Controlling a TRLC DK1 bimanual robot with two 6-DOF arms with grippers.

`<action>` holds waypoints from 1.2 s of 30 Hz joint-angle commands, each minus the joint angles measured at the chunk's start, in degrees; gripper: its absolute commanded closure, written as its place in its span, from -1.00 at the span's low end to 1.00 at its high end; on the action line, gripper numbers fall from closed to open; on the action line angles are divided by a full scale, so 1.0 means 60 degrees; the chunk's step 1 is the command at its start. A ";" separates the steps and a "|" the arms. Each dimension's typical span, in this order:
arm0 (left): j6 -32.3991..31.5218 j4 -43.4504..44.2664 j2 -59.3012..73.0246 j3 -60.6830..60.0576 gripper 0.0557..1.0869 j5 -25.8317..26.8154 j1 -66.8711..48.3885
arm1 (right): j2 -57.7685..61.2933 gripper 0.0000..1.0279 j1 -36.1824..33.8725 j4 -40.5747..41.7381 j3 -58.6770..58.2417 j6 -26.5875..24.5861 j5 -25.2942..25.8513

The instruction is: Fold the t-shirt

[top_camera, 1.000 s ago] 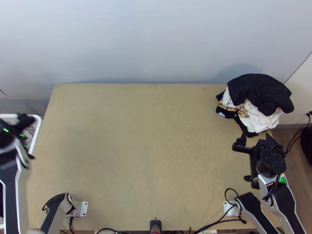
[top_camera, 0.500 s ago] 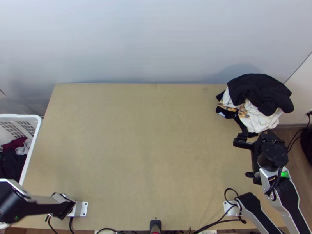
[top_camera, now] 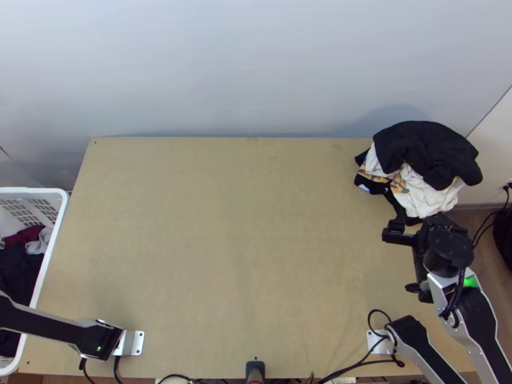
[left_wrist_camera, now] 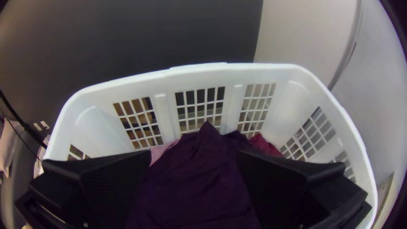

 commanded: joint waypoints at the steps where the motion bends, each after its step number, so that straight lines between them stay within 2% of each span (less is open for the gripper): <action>1: -0.0127 -0.0024 0.1988 0.1190 -0.90 -0.0369 0.0274 | 0.0171 -0.92 0.0107 -0.0653 0.0301 -0.0014 -0.0001; 5: -0.0215 -0.0083 0.2896 0.2274 -0.90 -0.0399 0.0274 | 0.0083 -0.92 0.0151 -0.1093 0.0345 -0.0014 -0.0001; 13: -0.0405 -0.2295 0.5284 0.5760 -0.90 -0.1028 0.0274 | 0.0024 -0.92 0.0151 -0.1591 0.0594 -0.0014 0.0014; 19: -0.0698 -0.2808 0.6089 0.6478 -0.89 -0.1087 0.0216 | 0.0039 -0.91 0.0151 -0.1752 0.0609 -0.0014 0.0145; 23: -0.0727 -0.2881 0.6500 0.6771 -0.79 -0.1072 0.0172 | 0.0039 -0.91 0.0137 -0.1869 0.0653 -0.0029 0.0248; 25: -0.0727 -0.2881 0.6675 0.6932 -0.66 -0.1072 0.0157 | 0.0039 -0.91 0.0137 -0.1928 0.0697 -0.0044 0.0321; 28: -0.0669 -0.2881 0.6895 0.7167 -0.28 -0.1072 0.0128 | 0.0054 -0.91 0.0137 -0.2001 0.0785 -0.0087 0.0394; 30: -0.0581 -0.2852 0.7012 0.7313 0.10 -0.1058 0.0084 | 0.0054 -0.91 0.0122 -0.2030 0.0829 -0.0102 0.0438; 32: -0.0566 -0.2822 0.7056 0.7430 0.56 -0.0882 0.0099 | 0.0068 -0.91 0.0122 -0.2059 0.0858 -0.0102 0.0453; 33: -0.0581 -0.2822 0.7100 0.7533 0.86 -0.0692 0.0099 | 0.0054 -0.91 0.0122 -0.2059 0.0858 -0.0102 0.0468; 36: -0.0654 -0.3584 0.7130 0.7914 0.92 -0.0267 0.0128 | 0.0083 -0.91 0.0107 -0.2059 0.0873 -0.0117 0.0497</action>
